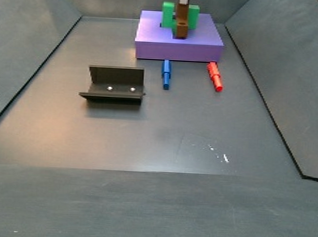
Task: Pick up the brown object. Move up. Move to above the board. Insert the brown object.
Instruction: Insert the brown object.
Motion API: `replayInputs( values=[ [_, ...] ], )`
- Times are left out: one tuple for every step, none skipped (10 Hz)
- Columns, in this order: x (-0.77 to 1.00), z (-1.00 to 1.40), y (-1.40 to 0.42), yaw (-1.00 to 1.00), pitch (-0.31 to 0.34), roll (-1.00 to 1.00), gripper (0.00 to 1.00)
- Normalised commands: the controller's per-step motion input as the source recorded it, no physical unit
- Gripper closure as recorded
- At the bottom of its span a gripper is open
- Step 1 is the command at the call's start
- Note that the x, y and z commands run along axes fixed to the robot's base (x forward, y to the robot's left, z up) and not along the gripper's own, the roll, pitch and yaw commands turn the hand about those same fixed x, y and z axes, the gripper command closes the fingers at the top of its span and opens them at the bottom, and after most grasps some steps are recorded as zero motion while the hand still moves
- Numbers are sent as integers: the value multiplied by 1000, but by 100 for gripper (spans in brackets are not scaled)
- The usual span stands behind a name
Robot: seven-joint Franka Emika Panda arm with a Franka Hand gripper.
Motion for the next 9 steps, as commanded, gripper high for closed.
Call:
replayInputs(
  values=[
    [377, -80, 0, 51, 179, 0, 100],
    [240, -197, 6, 26, 156, 27, 100],
    [71, -249, 3, 20, 141, 71, 100],
    [23, -231, 3, 0, 126, 63, 100],
    [66, -271, 3, 0, 109, 36, 100],
    [0, -637, 23, 0, 19, 0, 100],
    [-6, -946, 37, 0, 0, 0, 100],
    [0, -383, 9, 0, 27, 61, 100],
    [0, 0, 0, 0, 0, 0, 100]
  ],
)
